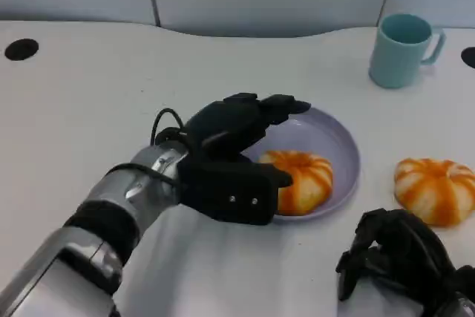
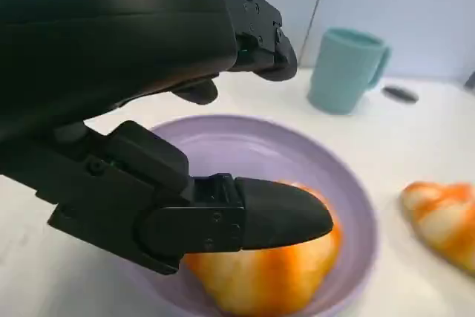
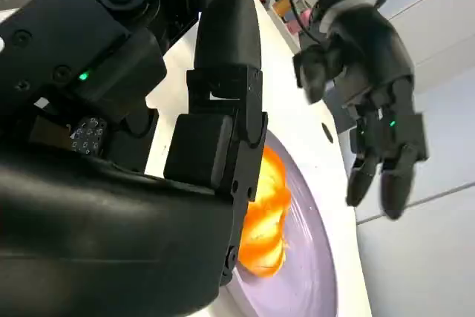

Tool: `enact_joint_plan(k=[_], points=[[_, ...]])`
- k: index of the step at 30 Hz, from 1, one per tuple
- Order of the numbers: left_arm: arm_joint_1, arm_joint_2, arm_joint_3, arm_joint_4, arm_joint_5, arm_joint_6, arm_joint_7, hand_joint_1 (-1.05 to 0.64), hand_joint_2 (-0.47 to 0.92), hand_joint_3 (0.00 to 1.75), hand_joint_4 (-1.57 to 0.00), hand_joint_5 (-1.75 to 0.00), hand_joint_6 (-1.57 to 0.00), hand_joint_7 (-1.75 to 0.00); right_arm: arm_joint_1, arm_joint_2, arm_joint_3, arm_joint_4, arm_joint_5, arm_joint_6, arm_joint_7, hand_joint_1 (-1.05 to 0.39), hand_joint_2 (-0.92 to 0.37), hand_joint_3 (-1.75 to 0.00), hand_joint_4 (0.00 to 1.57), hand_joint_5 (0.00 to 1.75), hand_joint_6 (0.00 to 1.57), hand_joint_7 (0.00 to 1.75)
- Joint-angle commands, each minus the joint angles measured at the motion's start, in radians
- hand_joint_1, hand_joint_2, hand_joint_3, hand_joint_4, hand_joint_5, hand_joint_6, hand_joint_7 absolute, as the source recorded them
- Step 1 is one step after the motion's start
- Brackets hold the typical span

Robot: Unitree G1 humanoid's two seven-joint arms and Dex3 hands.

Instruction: Grasp the bread from the table and place it into the plate.

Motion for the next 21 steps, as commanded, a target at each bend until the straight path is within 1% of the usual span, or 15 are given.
enact_joint_plan(k=[1,3,4,5,7,8,9,11,12,16,19,20,21], points=[[0.118,0.028,0.109,-0.081,-0.151,-0.078,-0.038,-0.93,0.92,0.55,0.00,-0.98,-0.19,-0.56,0.010,-0.020,-0.011,0.019,-0.001,0.019,-0.007,-1.05,-0.51,0.00,1.57,0.69,1.57,0.45],[0.133,0.029,0.122,-0.099,-0.171,-0.080,-0.055,-0.92,0.92,0.54,0.00,-1.00,-0.20,-0.58,0.009,-0.021,-0.011,0.019,-0.001,0.021,-0.007,-1.05,-0.51,0.00,1.57,0.69,1.57,0.46],[0.190,0.020,0.169,-0.151,-0.274,-0.081,-0.117,-0.92,0.92,0.53,0.00,-1.01,-0.20,-0.58,0.007,-0.020,-0.013,0.024,-0.001,0.017,-0.009,-1.05,-0.51,0.00,1.57,0.69,1.57,0.46],[0.235,0.013,0.205,-0.193,-0.352,-0.079,-0.167,-0.88,0.92,0.46,-0.08,-1.01,-0.28,-0.54,0.004,-0.019,-0.015,0.029,0.000,0.014,-0.009,-1.05,-0.51,0.00,1.57,0.69,1.57,0.46],[0.287,0.007,0.245,-0.255,-0.442,-0.064,-0.234,-0.86,0.92,0.42,-0.12,-1.00,-0.32,-0.50,0.002,-0.018,-0.016,0.034,0.000,0.010,-0.010,-1.05,-0.51,0.00,1.57,0.69,1.57,0.45],[0.294,0.007,0.249,-0.272,-0.450,-0.053,-0.248,-0.85,0.92,0.41,-0.13,-1.00,-0.33,-0.49,0.001,-0.018,-0.016,0.035,0.001,0.010,-0.010,-1.05,-0.51,0.00,1.57,0.69,1.57,0.45],[0.358,0.003,0.282,-0.350,-0.539,-0.023,-0.294,-0.85,0.92,0.41,-0.13,-1.00,-0.34,-0.48,0.000,-0.019,-0.014,0.034,-0.004,0.011,-0.014,-1.05,-0.51,0.00,1.57,0.69,1.57,0.45],[0.479,-0.008,0.340,-0.480,-0.705,0.008,-0.377,-0.81,0.92,0.39,-0.33,-0.94,-0.46,-0.41,-0.004,-0.021,-0.013,0.041,-0.010,0.003,-0.016,-1.05,-0.51,0.00,1.57,0.69,1.57,0.46],[0.516,-0.012,0.358,-0.521,-0.754,0.018,-0.405,-0.78,0.92,0.39,-0.37,-0.94,-0.49,-0.40,-0.005,-0.022,-0.012,0.044,-0.011,-0.001,-0.016,-1.05,-0.51,0.00,1.57,0.69,1.57,0.47],[0.688,-0.052,0.420,-0.701,-0.990,0.193,-0.507,-0.69,0.92,0.32,-0.48,-0.94,-0.59,-0.36,-0.011,-0.024,-0.015,0.052,-0.004,0.003,-0.009,-1.05,-0.51,0.00,1.57,0.69,1.57,0.46],[0.780,-0.073,0.454,-0.839,-1.106,0.348,-0.503,-0.67,0.92,0.30,-0.53,-0.97,-0.66,-0.38,-0.015,-0.026,-0.016,0.057,-0.005,0.004,-0.009,-1.05,-0.51,0.00,1.57,0.70,1.57,0.46],[0.803,-0.077,0.463,-0.868,-1.123,0.370,-0.507,-0.67,0.92,0.31,-0.53,-0.99,-0.68,-0.38,-0.016,-0.027,-0.016,0.060,-0.005,0.003,-0.008,-1.05,-0.51,0.00,1.57,0.70,1.57,0.46],[0.818,-0.079,0.470,-0.886,-1.130,0.384,-0.511,-0.65,0.92,0.36,-0.53,-1.10,-0.69,-0.46,-0.017,-0.027,-0.017,0.061,-0.005,0.002,-0.007,-1.05,-0.51,0.00,1.57,0.70,1.57,0.46]])
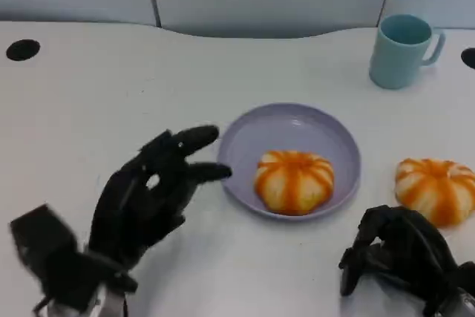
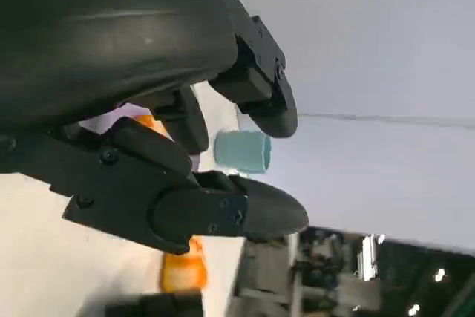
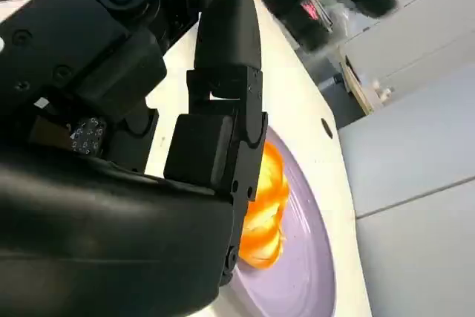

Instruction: Grasp the bread from the table and place it into the plate.

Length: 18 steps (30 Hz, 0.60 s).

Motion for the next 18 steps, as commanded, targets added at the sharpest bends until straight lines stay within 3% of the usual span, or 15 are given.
enact_joint_plan(k=[1,2,3,6,7,11,13,18], points=[[0.068,-0.011,0.040,-0.118,-0.062,0.090,-0.019,-0.64,0.92,0.38,-0.53,-1.14,-0.69,-0.49,0.008,-0.018,-0.010,0.024,-0.004,0.008,-0.001,-1.05,-0.51,0.00,1.57,0.70,1.57,0.46],[0.096,-0.015,0.052,-0.143,-0.100,0.123,-0.034,-0.64,0.92,0.39,-0.52,-1.16,-0.69,-0.51,0.009,-0.018,-0.009,0.022,-0.006,0.005,-0.004,-1.05,-0.51,0.00,1.57,0.69,1.57,0.46],[0.125,-0.024,0.064,-0.168,-0.136,0.152,-0.041,-0.62,0.92,0.41,-0.53,-1.29,-0.61,-0.81,0.009,-0.020,-0.008,0.019,-0.008,0.007,-0.006,-1.05,-0.51,0.00,1.57,0.69,1.57,0.46],[0.203,-0.057,0.092,-0.226,-0.178,0.184,-0.030,-0.60,0.92,0.39,-0.60,-1.53,-0.56,-1.28,0.012,-0.025,-0.006,0.008,-0.008,0.023,-0.011,-1.05,-0.51,0.00,1.57,0.70,1.57,0.46],[0.219,-0.063,0.099,-0.238,-0.179,0.190,-0.027,-0.59,0.92,0.39,-0.61,-1.59,-0.55,-1.36,0.013,-0.026,-0.005,0.004,-0.008,0.028,-0.013,-1.05,-0.51,0.00,1.57,0.70,1.57,0.47],[0.262,-0.079,0.123,-0.280,-0.187,0.225,-0.015,-0.55,0.92,0.40,-0.62,-1.72,-0.53,-1.49,0.019,-0.027,-0.002,-0.008,-0.009,0.031,-0.015,-1.05,-0.51,0.00,1.57,0.69,1.57,0.47],[0.285,-0.083,0.141,-0.302,-0.198,0.245,-0.008,-0.51,0.92,0.41,-0.68,-1.74,-0.48,-1.69,0.021,-0.028,-0.002,-0.011,-0.007,0.029,-0.012,-1.05,-0.51,0.00,1.57,0.69,1.57,0.47],[0.315,-0.102,0.179,-0.306,-0.192,0.246,-0.009,-0.45,0.92,0.39,-0.78,-1.75,-0.52,-1.75,0.026,-0.037,-0.003,-0.027,-0.004,0.044,-0.008,-1.05,-0.51,0.00,1.57,0.68,1.57,0.46]])
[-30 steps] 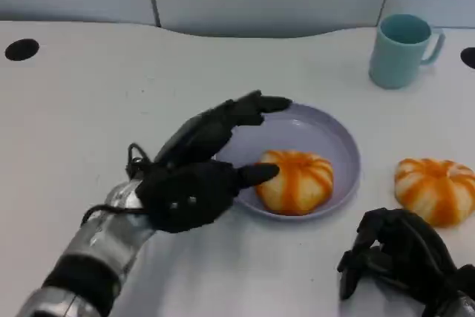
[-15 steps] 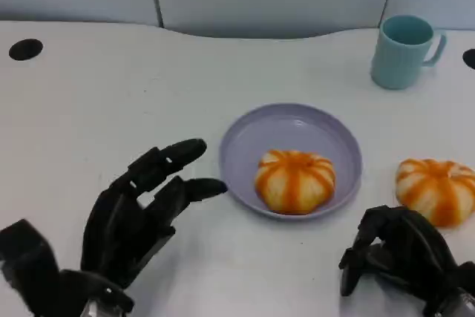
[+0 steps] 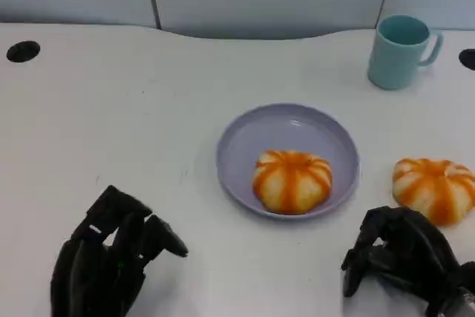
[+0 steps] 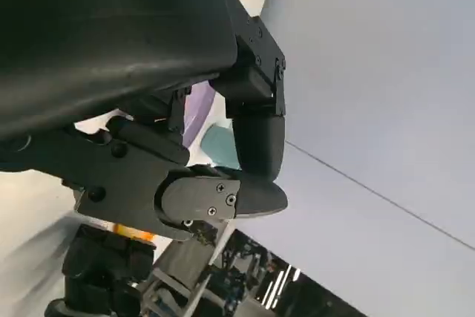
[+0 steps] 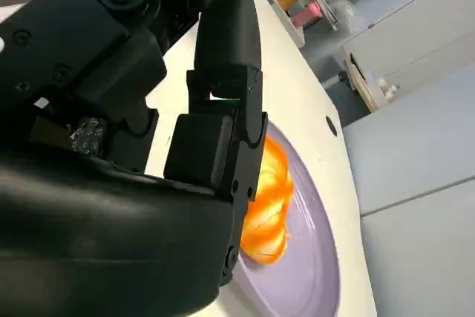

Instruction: Grasp the bread from the table and place it into the plate.

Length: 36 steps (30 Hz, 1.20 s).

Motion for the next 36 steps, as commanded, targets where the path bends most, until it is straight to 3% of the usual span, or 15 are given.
enact_joint_plan(k=[1,36], points=[[0.033,-0.010,0.033,-0.013,0.003,0.004,0.016,-0.44,0.92,0.39,-0.78,-1.75,-0.52,-1.75,0.020,-0.024,-0.009,-0.010,0.000,0.020,0.000,-1.05,-0.51,0.00,1.57,0.68,1.57,0.46],[-0.025,-0.017,0.077,0.117,0.081,-0.040,-0.047,-0.45,0.92,0.34,-0.74,-1.75,-0.48,-1.75,-0.017,-0.044,-0.030,0.064,-0.009,0.000,0.030,-1.05,-0.51,0.00,1.57,0.68,1.57,0.46]])
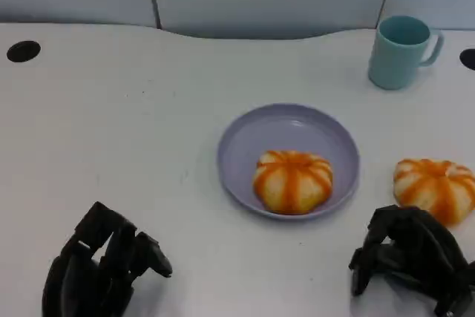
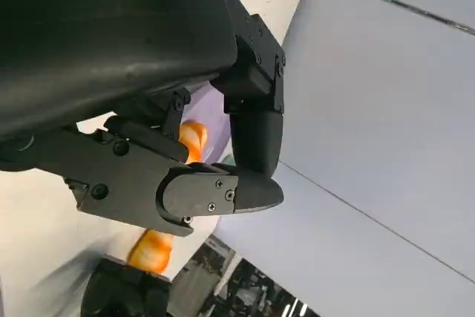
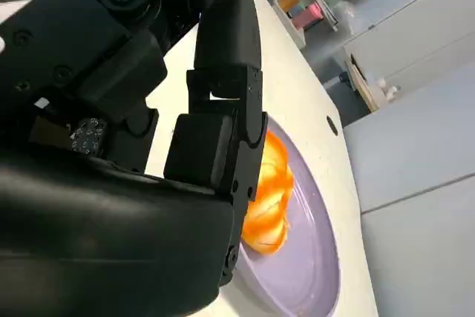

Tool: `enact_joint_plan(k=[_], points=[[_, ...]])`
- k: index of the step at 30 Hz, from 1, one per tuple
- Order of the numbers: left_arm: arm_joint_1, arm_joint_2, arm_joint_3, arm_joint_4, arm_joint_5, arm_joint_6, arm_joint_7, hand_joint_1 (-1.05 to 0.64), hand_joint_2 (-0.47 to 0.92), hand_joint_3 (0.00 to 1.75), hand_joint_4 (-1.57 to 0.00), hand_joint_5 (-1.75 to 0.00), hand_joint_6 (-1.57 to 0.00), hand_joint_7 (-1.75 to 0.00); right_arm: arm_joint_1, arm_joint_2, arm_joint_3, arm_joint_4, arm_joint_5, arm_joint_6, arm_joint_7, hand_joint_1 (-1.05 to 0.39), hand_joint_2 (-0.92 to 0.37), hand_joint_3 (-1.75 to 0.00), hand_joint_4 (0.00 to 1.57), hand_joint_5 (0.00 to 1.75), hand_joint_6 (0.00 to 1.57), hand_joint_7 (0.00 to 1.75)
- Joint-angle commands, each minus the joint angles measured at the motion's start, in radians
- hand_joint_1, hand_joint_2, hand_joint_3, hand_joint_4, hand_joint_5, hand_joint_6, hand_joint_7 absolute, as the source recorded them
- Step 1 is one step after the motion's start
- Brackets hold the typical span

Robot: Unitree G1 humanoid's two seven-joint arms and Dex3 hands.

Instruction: Grasp the bread from the table and place it into the plate.

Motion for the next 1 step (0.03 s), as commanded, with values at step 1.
enact_joint_plan(k=[1], points=[[-0.013,0.010,0.014,0.035,0.013,-0.034,-0.030,-0.44,0.92,0.34,-0.74,-1.75,-0.48,-1.75,0.002,-0.024,-0.007,0.031,-0.015,-0.006,-0.003,-1.05,-0.52,-0.01,1.57,0.68,1.57,0.46]])
